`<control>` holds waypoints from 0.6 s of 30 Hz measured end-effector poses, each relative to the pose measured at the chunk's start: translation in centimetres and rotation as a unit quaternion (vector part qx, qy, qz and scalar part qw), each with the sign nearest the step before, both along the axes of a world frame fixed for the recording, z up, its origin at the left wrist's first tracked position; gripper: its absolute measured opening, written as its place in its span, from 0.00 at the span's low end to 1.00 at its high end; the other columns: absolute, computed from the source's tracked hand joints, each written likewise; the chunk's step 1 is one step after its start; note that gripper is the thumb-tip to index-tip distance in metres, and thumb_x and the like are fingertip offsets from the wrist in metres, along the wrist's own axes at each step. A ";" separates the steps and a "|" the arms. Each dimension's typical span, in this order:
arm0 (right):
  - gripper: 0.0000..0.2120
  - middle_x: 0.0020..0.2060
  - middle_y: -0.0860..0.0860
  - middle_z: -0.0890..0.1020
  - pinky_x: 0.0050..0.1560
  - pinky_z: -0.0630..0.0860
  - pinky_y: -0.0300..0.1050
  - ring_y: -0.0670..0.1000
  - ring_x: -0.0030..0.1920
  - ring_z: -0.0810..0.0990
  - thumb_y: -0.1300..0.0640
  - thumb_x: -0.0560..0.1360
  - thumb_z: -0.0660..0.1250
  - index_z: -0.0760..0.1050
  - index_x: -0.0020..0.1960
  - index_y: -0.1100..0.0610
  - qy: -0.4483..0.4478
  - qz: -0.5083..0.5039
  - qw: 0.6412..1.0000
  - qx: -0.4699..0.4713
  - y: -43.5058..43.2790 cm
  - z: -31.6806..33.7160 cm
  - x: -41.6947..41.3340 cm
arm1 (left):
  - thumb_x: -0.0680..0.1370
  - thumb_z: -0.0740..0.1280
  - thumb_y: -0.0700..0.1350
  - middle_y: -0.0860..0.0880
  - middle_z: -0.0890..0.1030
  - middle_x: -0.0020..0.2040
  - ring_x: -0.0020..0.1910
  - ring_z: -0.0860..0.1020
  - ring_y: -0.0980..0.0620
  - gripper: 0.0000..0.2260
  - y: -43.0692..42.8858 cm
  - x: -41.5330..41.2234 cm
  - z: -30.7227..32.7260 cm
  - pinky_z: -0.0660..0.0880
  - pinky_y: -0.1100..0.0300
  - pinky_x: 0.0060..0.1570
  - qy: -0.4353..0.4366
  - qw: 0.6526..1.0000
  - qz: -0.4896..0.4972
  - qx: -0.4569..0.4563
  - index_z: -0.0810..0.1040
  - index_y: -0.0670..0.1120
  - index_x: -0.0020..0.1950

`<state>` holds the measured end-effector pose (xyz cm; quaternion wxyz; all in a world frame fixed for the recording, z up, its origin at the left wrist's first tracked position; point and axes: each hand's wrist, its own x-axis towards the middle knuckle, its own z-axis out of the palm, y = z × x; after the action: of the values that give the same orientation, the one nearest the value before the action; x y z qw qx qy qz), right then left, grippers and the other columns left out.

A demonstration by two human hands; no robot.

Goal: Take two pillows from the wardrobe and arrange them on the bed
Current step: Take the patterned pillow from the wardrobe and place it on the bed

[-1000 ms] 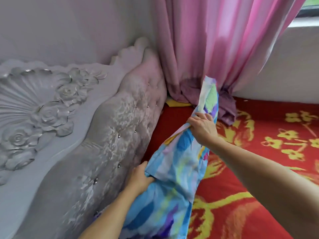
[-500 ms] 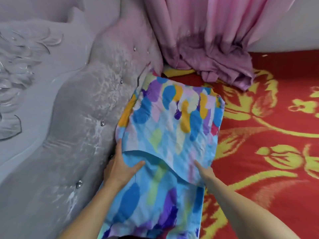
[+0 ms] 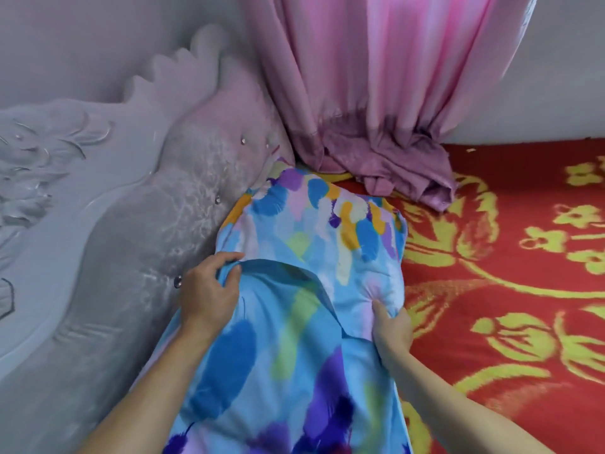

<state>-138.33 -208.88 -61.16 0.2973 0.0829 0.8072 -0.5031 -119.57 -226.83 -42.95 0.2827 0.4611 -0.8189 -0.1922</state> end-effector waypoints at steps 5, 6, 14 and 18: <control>0.16 0.48 0.61 0.82 0.48 0.72 0.53 0.64 0.51 0.79 0.46 0.73 0.68 0.75 0.50 0.58 0.124 0.016 0.992 -0.015 -2.4 2.2 -8.2 | 0.73 0.68 0.35 0.50 0.84 0.46 0.46 0.80 0.54 0.09 -2.4 -3.7 -2.2 0.71 0.66 0.48 0.076 0.997 0.010 0.000 0.82 0.46 0.50; 0.17 0.49 0.62 0.81 0.49 0.72 0.53 0.65 0.52 0.79 0.45 0.73 0.67 0.75 0.51 0.59 0.139 0.025 0.990 -0.003 -3.1 2.1 -9.7 | 0.73 0.68 0.35 0.48 0.84 0.46 0.46 0.80 0.51 0.09 -3.0 -4.6 -3.1 0.71 0.66 0.48 0.081 0.997 0.017 0.006 0.82 0.45 0.50; 0.24 0.61 0.66 0.75 0.60 0.69 0.56 0.66 0.60 0.74 0.48 0.76 0.63 0.65 0.67 0.61 0.192 0.092 0.973 0.088 -8.9 -3.0 -16.7 | 0.75 0.69 0.47 0.36 0.72 0.65 0.65 0.72 0.40 0.23 -9.7 -10.2 -12.7 0.68 0.50 0.64 -0.122 0.982 -0.014 0.140 0.70 0.46 0.69; 0.34 0.76 0.62 0.56 0.66 0.62 0.64 0.64 0.73 0.58 0.41 0.75 0.62 0.54 0.76 0.47 0.373 0.347 0.843 0.172 -7.5 -8.5 -12.5 | 0.70 0.67 0.64 0.43 0.50 0.78 0.76 0.52 0.42 0.38 -6.8 -6.3 -20.4 0.57 0.39 0.70 -0.384 0.909 -0.052 0.151 0.53 0.60 0.75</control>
<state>-150.80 -216.37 -69.71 0.1098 -0.3462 0.9070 -0.2131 -125.88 -233.61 -63.36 -0.1371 0.4933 -0.8481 -0.1363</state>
